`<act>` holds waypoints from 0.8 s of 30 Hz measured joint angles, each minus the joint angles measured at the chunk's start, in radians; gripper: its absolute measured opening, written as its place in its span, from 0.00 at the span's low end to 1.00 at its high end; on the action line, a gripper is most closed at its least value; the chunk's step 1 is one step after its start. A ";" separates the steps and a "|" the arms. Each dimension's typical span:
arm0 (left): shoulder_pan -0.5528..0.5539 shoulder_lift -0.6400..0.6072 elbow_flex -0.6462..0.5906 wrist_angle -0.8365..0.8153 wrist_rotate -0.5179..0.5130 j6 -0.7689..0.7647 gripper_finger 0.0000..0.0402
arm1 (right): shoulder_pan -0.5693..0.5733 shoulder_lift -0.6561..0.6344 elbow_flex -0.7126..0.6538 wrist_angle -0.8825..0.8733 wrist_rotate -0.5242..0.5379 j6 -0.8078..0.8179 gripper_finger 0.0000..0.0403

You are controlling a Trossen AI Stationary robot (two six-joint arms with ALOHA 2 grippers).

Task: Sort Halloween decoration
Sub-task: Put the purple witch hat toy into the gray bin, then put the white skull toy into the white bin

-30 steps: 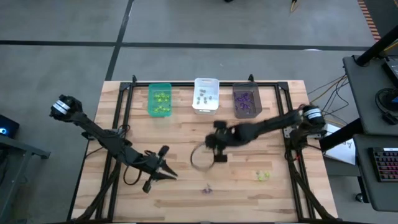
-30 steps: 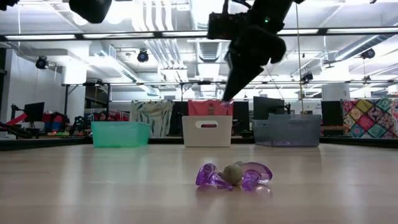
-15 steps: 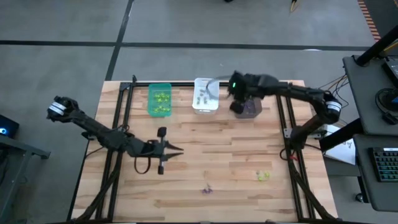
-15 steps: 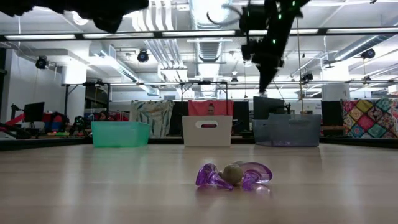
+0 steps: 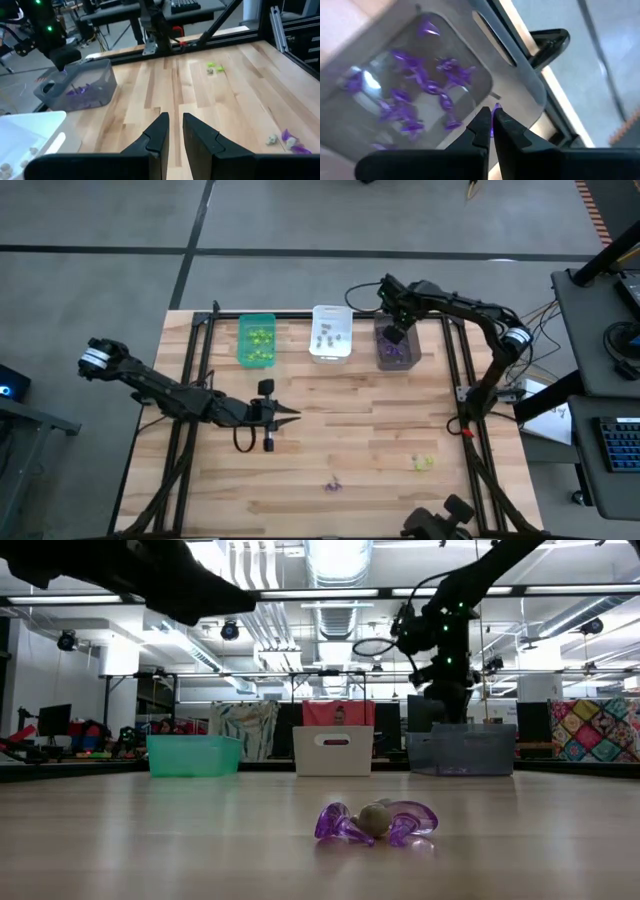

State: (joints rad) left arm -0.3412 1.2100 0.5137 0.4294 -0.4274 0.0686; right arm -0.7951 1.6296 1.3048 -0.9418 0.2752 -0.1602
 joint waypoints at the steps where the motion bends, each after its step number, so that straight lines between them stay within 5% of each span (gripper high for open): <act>1: 0.000 0.007 0.000 0.001 0.000 -0.009 0.09 | 0.001 0.009 0.000 0.000 0.022 -0.008 0.02; 11: 0.000 0.103 0.000 0.006 -0.006 -0.097 0.09 | -0.009 0.046 0.000 0.009 0.031 0.002 0.03; 24: 0.000 0.213 0.004 0.079 -0.008 -0.168 0.09 | -0.009 0.042 0.000 0.011 0.032 0.000 0.19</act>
State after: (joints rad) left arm -0.3409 1.4233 0.5180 0.5084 -0.4358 -0.0994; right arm -0.8040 1.6721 1.3052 -0.9312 0.3068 -0.1605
